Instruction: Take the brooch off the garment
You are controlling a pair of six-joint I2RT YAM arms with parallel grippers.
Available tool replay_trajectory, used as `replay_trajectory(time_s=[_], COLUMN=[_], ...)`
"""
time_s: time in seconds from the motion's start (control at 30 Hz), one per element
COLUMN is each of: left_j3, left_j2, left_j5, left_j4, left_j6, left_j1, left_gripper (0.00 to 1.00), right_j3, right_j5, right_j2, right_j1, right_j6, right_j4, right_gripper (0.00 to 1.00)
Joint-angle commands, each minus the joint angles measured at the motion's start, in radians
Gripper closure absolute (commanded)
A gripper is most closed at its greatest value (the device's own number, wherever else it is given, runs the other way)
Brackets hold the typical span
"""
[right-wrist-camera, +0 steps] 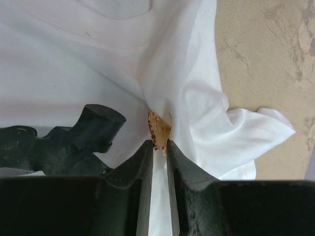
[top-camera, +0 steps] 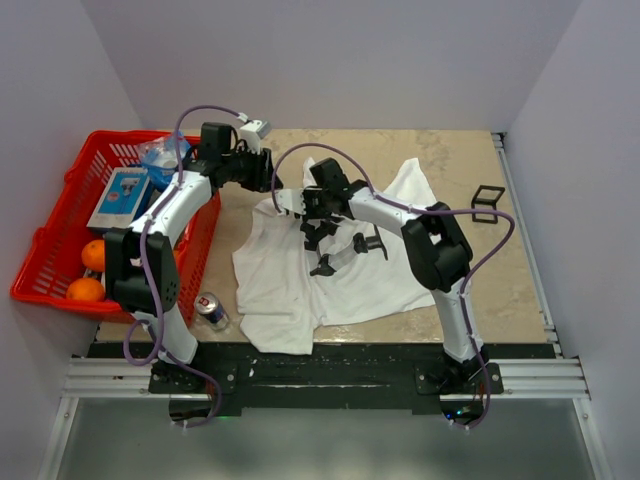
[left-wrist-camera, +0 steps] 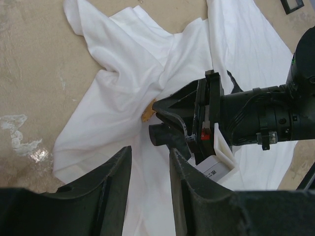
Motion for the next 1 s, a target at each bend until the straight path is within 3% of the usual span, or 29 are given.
replay_trajectory(time_s=[0.0,0.23,0.37,0.5,0.7,0.83,0.97], left_j3=[0.032,0.034,0.032,0.028,0.023,0.025,0.038], left_j2=[0.0,0.001,0.006,0.006,0.006,0.014,0.02], left_j5=[0.013,0.011,0.011,0.011,0.004,0.005,0.011], left_j4=[0.009,0.009,0.009,0.009,0.007,0.007,0.01], left_j6=[0.011,0.012,0.014,0.014,0.017,0.017,0.012], left_j1=[-0.002,-0.002,-0.002,-0.002,-0.002,-0.002,-0.002], left_gripper=[0.58,0.58,0.58,0.58,0.58,0.57,0.58], right_j3=[0.035,0.0,-0.066,-0.046,-0.006,0.018,0.083], right_j5=[-0.031,-0.031,-0.005,-0.034,-0.03,-0.017,-0.051], right_j2=[-0.007,-0.01,-0.035,-0.021,0.005,0.014,0.028], right_j1=[0.006,0.017,0.02,0.019,0.02,0.019,0.014], right_j6=[-0.058,-0.105,-0.113,-0.143,-0.15,-0.147,-0.107], right_j4=[-0.018,0.0,0.158,0.134,0.076,0.031,-0.07], right_gripper=[0.78,0.8,0.81,0.78,0.85,1.0,1.0])
